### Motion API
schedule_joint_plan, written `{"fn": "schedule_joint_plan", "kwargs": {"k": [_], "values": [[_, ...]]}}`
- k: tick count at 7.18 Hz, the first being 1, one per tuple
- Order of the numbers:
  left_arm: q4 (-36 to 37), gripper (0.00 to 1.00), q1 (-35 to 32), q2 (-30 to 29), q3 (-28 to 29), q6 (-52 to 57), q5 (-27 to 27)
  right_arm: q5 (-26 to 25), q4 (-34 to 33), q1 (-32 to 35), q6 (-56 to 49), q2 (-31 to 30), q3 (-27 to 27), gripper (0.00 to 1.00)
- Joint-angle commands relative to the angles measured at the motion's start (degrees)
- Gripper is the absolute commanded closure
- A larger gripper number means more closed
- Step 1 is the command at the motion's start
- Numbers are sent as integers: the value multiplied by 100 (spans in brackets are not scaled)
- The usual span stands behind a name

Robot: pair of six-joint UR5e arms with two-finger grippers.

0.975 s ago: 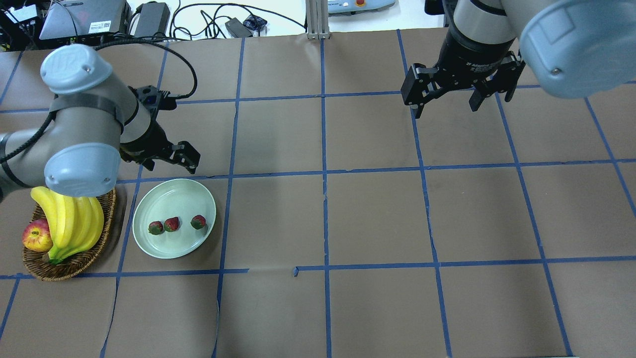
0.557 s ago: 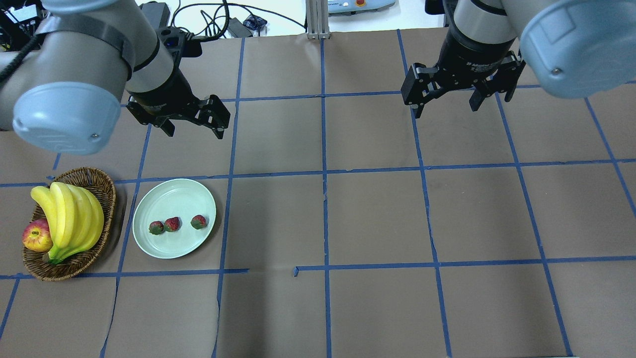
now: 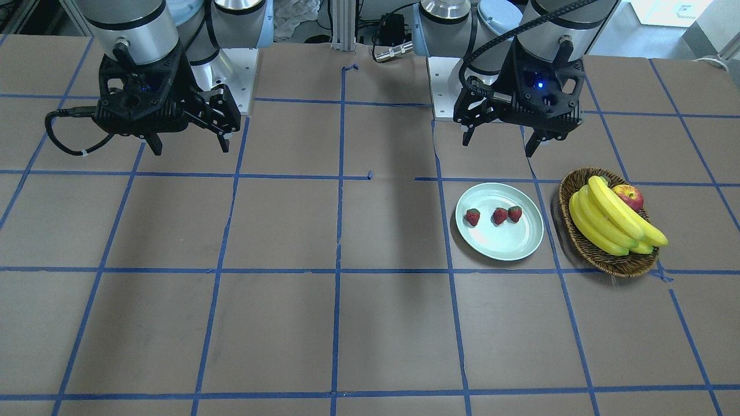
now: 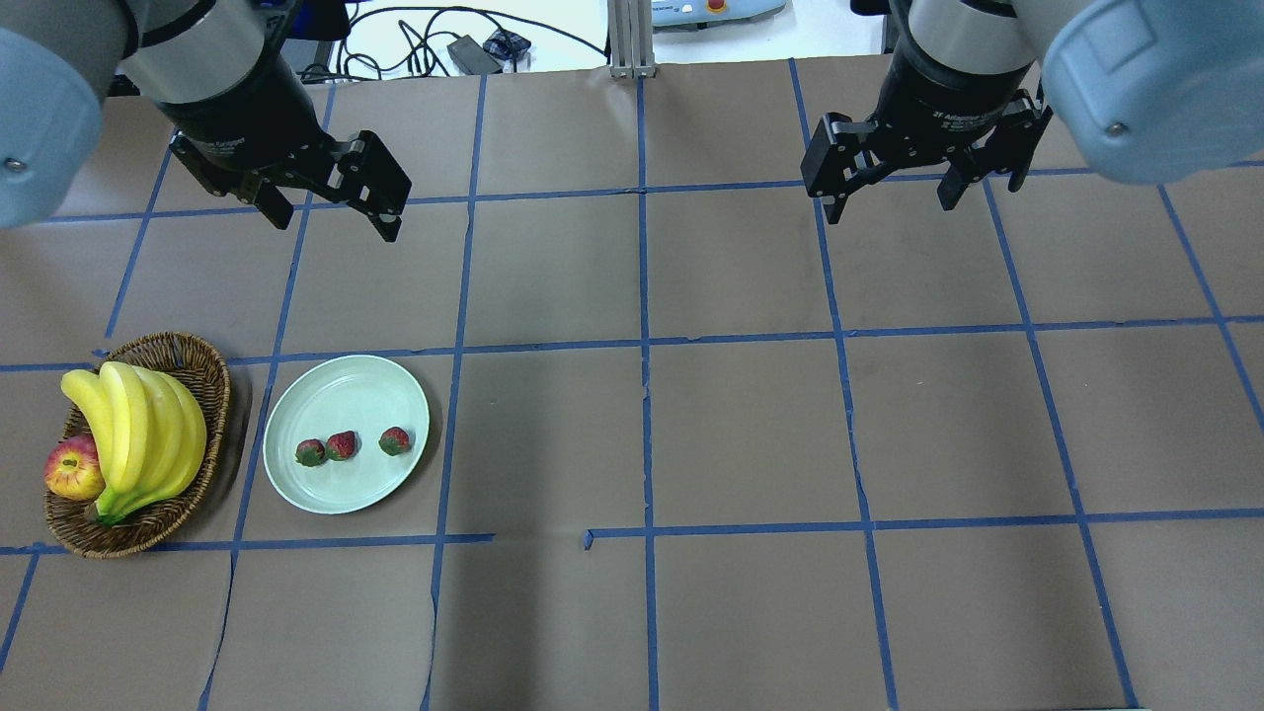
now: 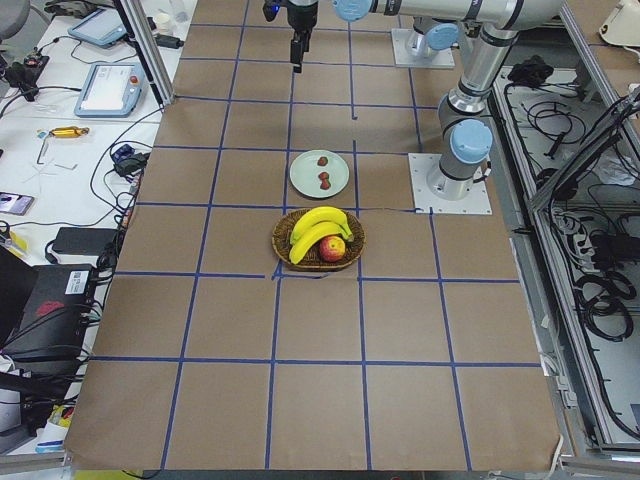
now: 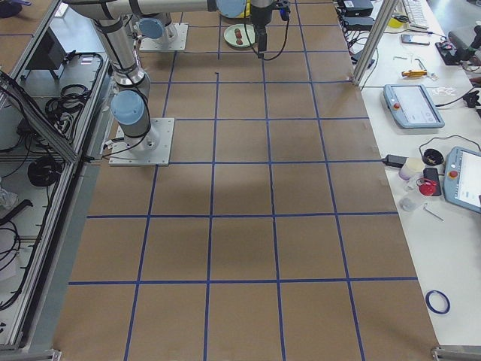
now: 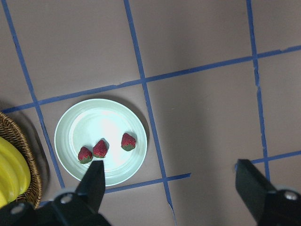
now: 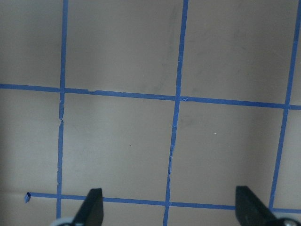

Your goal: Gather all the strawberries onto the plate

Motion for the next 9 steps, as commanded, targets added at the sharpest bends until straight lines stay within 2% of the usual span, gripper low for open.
{"fn": "schedule_joint_plan", "kwargs": {"k": [1,4,5,9], "values": [[-1,0,3,7,-78,-96,7,7,-6,-17,-58,-16,-162,0],[25,0,-32,-54,-148,-131,7,-2,3,1,-94,-16,-347,0],[521,0,-32,-116,-166,-314,16,-11,3,1,-94,-16,-329,0],[658,0,-15,-20,-122,-351,7,-11,3,9,-6,-16,-303,0]]}}
